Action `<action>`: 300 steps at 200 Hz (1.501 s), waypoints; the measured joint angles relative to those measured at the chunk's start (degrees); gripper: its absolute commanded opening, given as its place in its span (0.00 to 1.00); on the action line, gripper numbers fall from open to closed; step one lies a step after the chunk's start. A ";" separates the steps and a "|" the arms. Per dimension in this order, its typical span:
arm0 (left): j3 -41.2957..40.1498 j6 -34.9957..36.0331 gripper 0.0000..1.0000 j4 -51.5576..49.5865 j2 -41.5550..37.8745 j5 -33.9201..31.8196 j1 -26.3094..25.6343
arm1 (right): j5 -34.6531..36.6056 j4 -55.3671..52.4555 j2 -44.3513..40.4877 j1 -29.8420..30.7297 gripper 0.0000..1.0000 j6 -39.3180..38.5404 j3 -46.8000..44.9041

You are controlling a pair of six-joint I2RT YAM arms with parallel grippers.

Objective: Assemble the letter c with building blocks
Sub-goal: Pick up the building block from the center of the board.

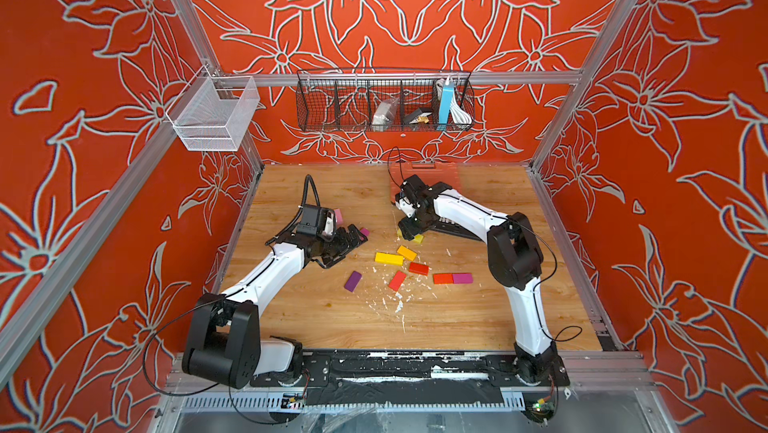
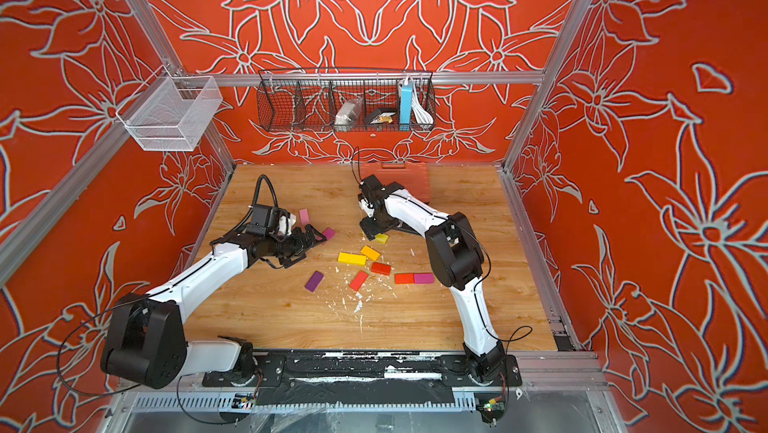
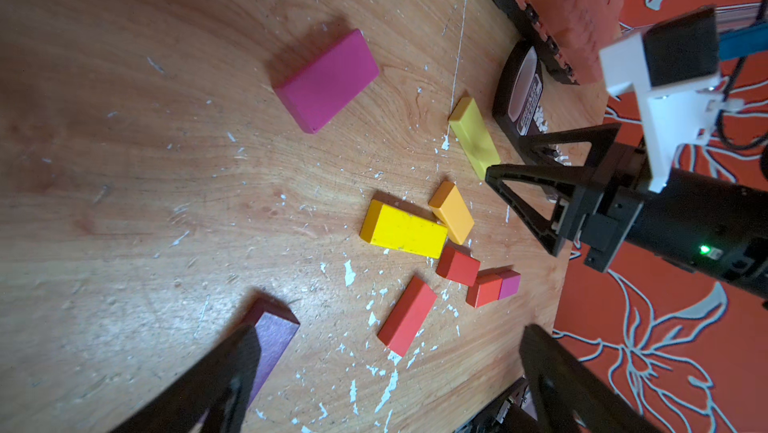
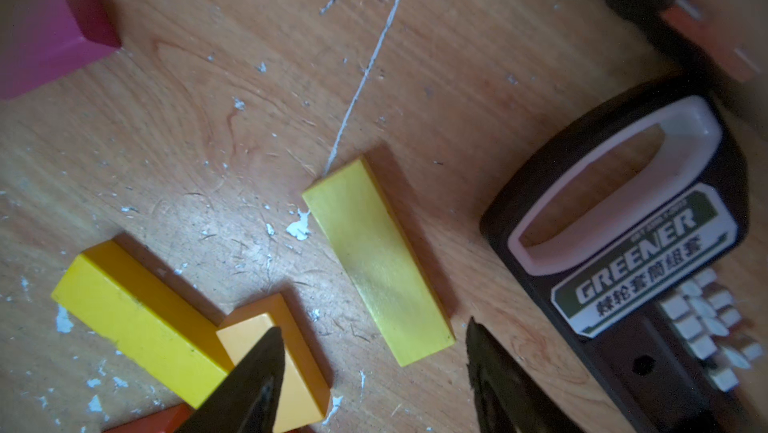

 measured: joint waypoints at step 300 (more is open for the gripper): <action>-1.01 -2.60 0.98 2.51 1.86 7.15 0.39 | 1.92 1.07 -17.33 1.29 0.23 6.97 -14.84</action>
